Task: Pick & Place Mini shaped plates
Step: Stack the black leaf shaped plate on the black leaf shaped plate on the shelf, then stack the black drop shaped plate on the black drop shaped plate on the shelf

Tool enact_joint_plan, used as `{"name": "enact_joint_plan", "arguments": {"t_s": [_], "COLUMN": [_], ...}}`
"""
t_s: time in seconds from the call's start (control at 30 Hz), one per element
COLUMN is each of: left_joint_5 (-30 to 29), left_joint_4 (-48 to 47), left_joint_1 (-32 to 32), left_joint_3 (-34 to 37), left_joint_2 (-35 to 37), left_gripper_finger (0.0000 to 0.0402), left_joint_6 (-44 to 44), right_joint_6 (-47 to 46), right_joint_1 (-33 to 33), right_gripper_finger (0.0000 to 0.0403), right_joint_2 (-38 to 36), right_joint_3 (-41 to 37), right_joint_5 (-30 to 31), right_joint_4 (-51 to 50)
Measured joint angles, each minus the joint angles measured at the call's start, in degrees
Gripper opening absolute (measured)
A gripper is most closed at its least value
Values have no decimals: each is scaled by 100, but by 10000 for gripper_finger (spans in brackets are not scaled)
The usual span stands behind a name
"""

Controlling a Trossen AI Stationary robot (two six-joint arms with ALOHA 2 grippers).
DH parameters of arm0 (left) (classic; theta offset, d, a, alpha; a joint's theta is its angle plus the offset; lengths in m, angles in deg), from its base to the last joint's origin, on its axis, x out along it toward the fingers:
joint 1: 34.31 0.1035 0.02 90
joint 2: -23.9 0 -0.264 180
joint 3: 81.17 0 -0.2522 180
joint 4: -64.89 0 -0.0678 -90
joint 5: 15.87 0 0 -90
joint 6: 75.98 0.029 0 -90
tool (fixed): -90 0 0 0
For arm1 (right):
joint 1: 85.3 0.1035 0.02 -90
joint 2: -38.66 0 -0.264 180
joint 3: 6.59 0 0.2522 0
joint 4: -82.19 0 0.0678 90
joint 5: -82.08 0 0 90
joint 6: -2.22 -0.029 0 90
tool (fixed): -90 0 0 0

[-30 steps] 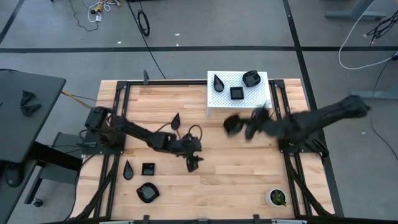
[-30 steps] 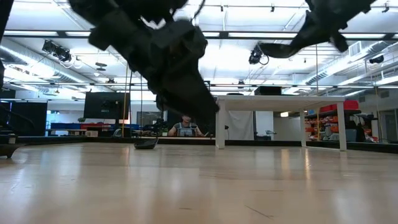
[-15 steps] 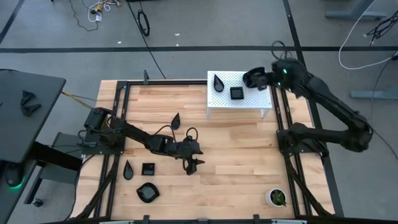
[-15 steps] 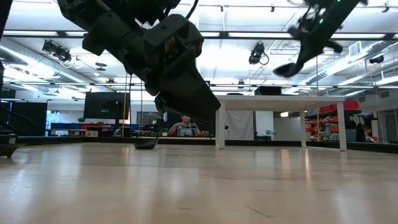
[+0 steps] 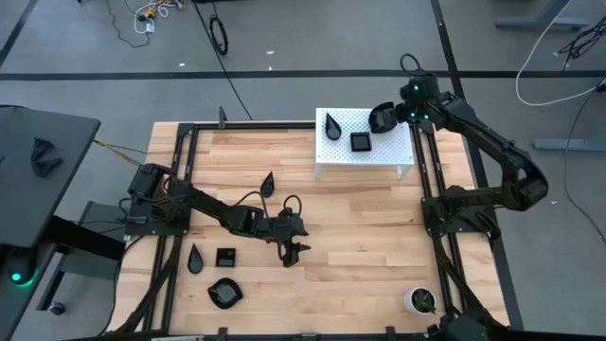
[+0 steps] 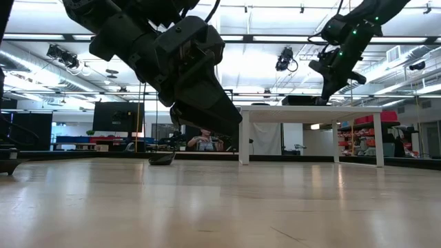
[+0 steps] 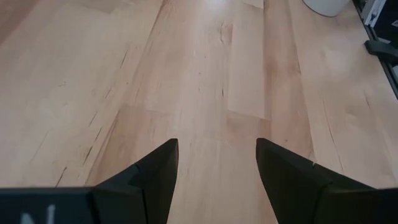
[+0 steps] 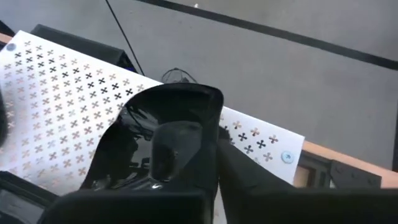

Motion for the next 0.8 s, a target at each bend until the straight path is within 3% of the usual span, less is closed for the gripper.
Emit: {"name": "enact_joint_plan", "arguments": {"t_s": [0.33, 0.5, 0.63, 0.8], "left_joint_5": [0, 0, -52, -244], "left_joint_4": [2, 2, 2, -616], "left_joint_1": [0, 0, 0, 42], "left_joint_3": [0, 0, 0, -9], "left_joint_2": [0, 0, 0, 135], "left_gripper_finger": [222, 222, 222, 222], "left_joint_6": [-11, -9, -7, -571], "right_joint_6": [80, 33, -250, -702], "right_joint_1": [24, 447, 1478, 3732], "right_gripper_finger": [118, 158, 165, 156], "right_joint_2": [-314, -782, -1165, -1474], "right_joint_3": [0, 0, -160, -859], "right_joint_5": [156, -86, -195, -29], "right_joint_4": [420, 571, 1008, 2231]}}
